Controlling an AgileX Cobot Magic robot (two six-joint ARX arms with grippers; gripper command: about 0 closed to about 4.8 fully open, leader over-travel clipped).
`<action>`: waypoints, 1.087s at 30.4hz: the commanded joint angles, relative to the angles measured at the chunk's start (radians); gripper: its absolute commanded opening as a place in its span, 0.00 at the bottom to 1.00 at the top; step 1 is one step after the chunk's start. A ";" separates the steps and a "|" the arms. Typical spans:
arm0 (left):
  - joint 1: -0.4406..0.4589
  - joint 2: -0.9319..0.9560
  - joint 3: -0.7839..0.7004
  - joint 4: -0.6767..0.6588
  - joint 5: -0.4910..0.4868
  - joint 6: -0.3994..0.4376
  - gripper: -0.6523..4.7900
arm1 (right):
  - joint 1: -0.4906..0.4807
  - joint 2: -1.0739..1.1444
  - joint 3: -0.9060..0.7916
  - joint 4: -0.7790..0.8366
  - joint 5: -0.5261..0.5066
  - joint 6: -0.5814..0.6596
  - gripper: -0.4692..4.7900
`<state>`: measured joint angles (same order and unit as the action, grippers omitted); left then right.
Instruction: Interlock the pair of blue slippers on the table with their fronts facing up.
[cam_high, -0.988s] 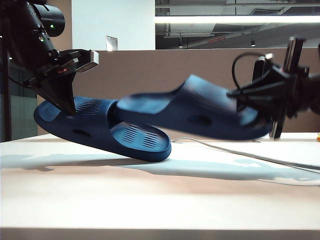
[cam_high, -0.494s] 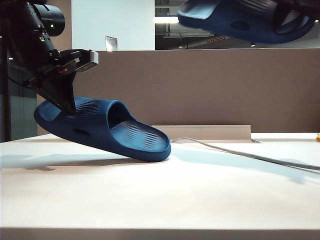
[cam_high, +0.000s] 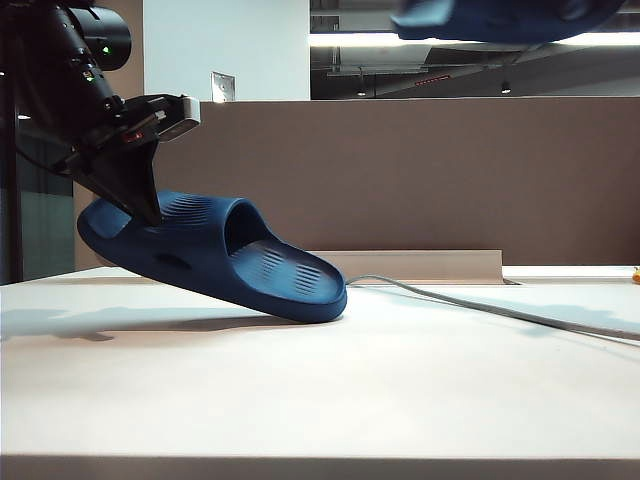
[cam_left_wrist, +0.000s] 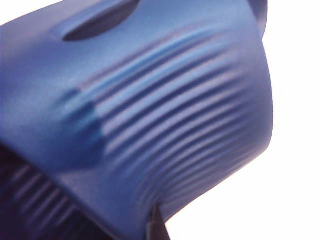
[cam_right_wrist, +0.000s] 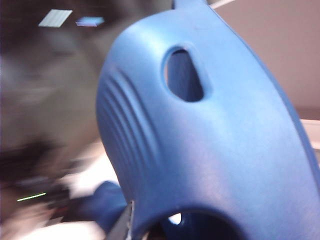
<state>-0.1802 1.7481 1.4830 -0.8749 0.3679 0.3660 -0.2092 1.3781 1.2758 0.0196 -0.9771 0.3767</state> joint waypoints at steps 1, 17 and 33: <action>-0.002 -0.002 0.004 0.010 -0.004 0.000 0.11 | 0.034 -0.002 0.100 -0.402 0.369 -0.369 0.08; -0.014 -0.002 0.005 0.037 -0.005 0.000 0.11 | 0.127 0.101 0.111 -0.577 0.297 -0.475 0.08; -0.012 -0.002 0.005 0.037 -0.008 0.002 0.11 | 0.113 0.226 0.111 -0.719 -0.026 -0.656 0.08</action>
<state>-0.1940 1.7481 1.4830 -0.8486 0.3740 0.3660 -0.0963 1.6032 1.3808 -0.6853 -0.9485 -0.2443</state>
